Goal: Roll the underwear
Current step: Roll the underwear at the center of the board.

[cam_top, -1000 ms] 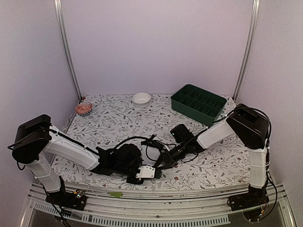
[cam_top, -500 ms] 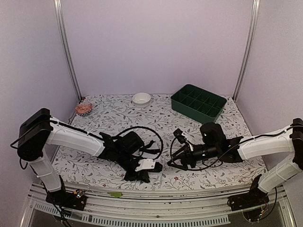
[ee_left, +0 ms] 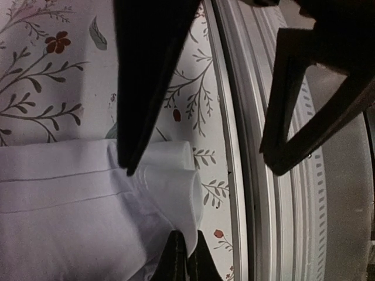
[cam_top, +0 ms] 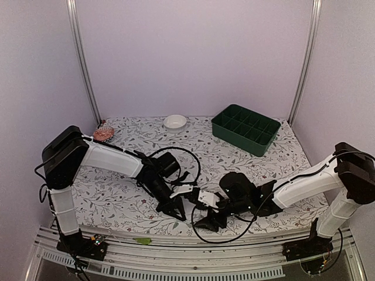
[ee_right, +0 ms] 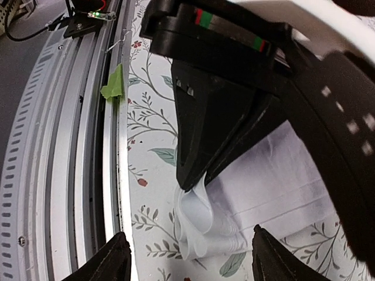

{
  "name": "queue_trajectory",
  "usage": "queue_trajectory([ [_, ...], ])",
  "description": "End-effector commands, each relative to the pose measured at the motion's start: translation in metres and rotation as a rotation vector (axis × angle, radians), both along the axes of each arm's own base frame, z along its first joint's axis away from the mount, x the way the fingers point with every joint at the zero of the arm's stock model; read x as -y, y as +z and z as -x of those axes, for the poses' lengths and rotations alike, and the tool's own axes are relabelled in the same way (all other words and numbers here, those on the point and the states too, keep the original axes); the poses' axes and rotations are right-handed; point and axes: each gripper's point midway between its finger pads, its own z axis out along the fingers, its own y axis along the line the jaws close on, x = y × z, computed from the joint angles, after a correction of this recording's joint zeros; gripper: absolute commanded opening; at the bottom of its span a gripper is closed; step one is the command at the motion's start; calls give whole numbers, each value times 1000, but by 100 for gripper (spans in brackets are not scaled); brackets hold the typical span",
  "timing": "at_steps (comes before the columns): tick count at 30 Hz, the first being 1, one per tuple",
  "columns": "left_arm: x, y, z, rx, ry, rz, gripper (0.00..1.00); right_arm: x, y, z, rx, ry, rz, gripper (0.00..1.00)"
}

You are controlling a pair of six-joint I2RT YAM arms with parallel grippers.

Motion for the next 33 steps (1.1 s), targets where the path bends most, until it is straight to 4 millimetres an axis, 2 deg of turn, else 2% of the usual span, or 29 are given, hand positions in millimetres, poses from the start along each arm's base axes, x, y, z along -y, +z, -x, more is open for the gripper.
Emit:
queue_trajectory([
  [1, -6, -4, 5, -79, 6, -24, 0, -29, 4, -15, 193, 58, 3, 71],
  [6, -5, -2, 4, -83, 11, -16, 0, -40, -11, -9, 256, 130, 43, 71],
  [14, -5, 2, -2, -89, 22, 1, 0, -38, -28, 2, 230, 178, 79, 67],
  [16, -4, 3, -3, -92, 24, 3, 0, -39, -34, 2, 233, 181, 93, 63],
  [18, -5, 3, -3, -95, 25, 4, 0, -38, -41, 1, 245, 176, 114, 55],
  [21, -7, 1, -4, -93, 33, 4, 0, -36, -49, -4, 257, 154, 142, 36],
  [23, -8, 3, -6, -79, 41, 10, 0, -34, -52, -5, 248, 143, 158, 14],
  [24, -9, 4, -8, -65, 49, 8, 0, -34, -51, -6, 240, 136, 166, 6],
  [25, -11, 6, -10, -46, 59, 10, 2, -35, -49, -6, 223, 126, 165, 0],
  [30, -20, 28, -32, 76, 143, 44, 30, -40, -31, 10, 53, 119, 101, 0],
  [33, -29, 44, -49, 192, 222, 74, 43, -40, -32, 20, -91, 125, 113, 0],
])
